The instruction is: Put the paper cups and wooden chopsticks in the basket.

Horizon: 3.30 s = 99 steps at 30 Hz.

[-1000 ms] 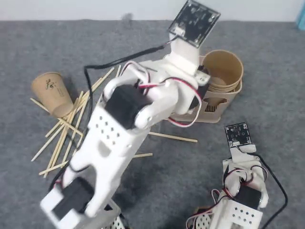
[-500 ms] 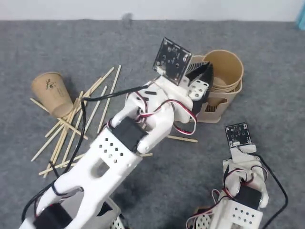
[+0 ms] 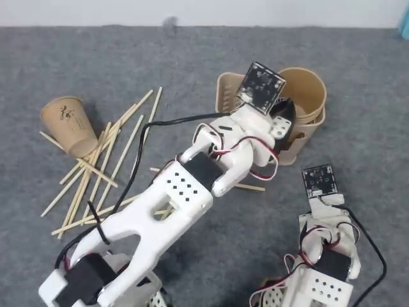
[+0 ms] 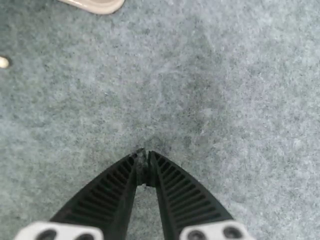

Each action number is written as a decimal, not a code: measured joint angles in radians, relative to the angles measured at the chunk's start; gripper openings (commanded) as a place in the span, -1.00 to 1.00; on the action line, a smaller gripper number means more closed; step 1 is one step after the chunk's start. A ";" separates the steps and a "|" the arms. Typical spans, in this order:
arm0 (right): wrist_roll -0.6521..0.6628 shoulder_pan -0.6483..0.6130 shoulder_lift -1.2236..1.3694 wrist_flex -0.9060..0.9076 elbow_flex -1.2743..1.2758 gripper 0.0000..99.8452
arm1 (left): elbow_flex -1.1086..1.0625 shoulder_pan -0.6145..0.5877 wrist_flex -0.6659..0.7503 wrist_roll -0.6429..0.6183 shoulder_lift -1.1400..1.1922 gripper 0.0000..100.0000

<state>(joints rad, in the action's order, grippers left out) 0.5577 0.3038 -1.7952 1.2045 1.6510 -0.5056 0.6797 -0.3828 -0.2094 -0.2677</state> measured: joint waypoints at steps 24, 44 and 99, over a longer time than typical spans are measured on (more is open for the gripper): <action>0.000 0.000 0.000 0.000 0.000 -0.98 | -0.021 -0.275 -0.037 -0.006 -0.376 -0.98; 0.000 0.000 0.000 0.000 0.000 -0.98 | 0.178 -1.086 -0.204 -0.003 -0.173 -0.98; 0.000 0.000 0.000 0.000 0.000 -0.98 | 2.082 -1.264 -1.339 -0.021 1.502 -0.98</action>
<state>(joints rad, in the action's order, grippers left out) 0.5577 0.3038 -1.7952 1.2045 1.6510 1.5766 -0.5846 -1.7223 -0.2309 1.2344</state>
